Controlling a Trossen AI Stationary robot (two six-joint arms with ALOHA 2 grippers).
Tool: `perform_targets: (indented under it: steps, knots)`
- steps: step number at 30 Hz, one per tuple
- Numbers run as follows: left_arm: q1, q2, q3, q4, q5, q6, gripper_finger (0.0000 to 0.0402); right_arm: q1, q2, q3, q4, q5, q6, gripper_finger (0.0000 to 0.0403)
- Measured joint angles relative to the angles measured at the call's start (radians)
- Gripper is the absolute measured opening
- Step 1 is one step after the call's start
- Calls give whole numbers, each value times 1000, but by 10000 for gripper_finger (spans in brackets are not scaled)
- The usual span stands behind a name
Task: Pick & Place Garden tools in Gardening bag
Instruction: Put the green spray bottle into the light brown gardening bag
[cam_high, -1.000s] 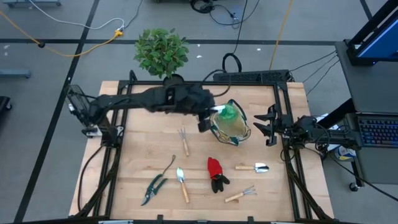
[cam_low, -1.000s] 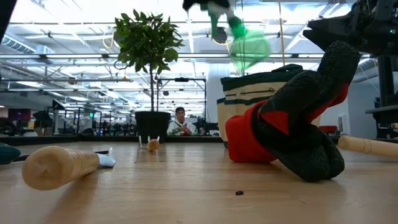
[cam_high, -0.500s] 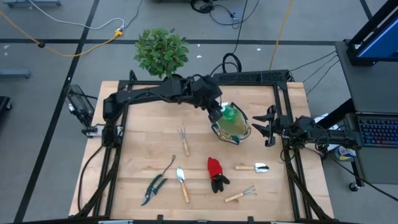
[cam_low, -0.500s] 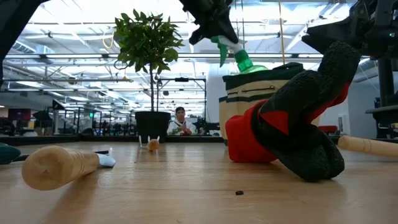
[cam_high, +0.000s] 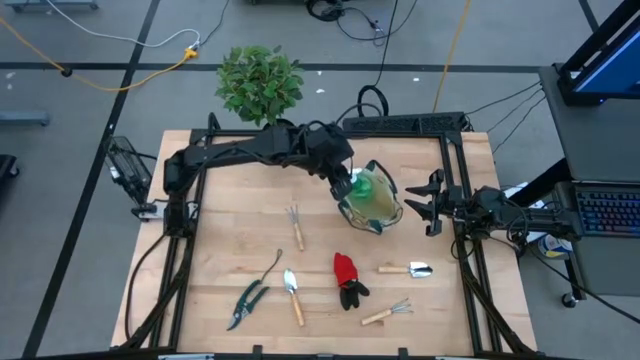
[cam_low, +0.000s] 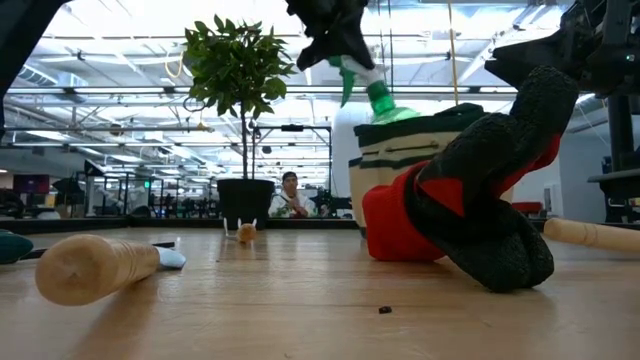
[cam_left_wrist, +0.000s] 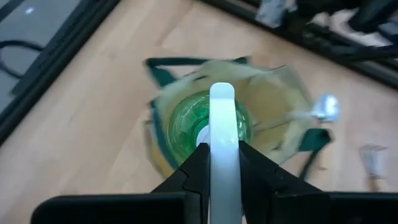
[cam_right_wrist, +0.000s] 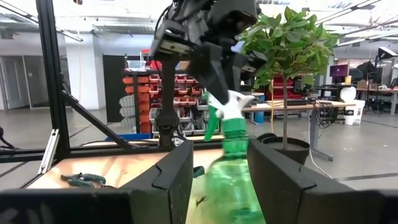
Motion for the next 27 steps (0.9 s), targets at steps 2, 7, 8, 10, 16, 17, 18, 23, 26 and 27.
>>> perform_targets:
  steps: [2,7,8,10,16,17,18,23,26,27]
  knots:
    - [10,5,0,-21,-6,-13,58,0,0,0,-2,0,0,146]
    - [20,15,-1,-26,2,-30,58,0,0,0,-3,0,0,146]
    - [20,19,-1,-23,3,-29,58,0,0,0,-3,0,0,146]
    - [22,30,0,-23,-3,-28,58,0,0,0,-4,0,0,146]
    - [26,51,-2,-45,-4,-27,58,0,0,0,-4,0,0,146]
    - [26,49,-2,-43,-4,-27,58,0,0,0,-4,0,0,146]
    - [26,48,-1,-40,-4,-27,58,0,0,0,-5,0,0,146]
    - [30,34,-2,-8,-4,-70,58,0,0,0,-5,0,0,146]
    - [36,24,0,-2,-4,-117,58,0,0,0,-5,0,0,146]
    - [37,30,0,0,-4,-132,58,0,0,0,-5,0,0,146]
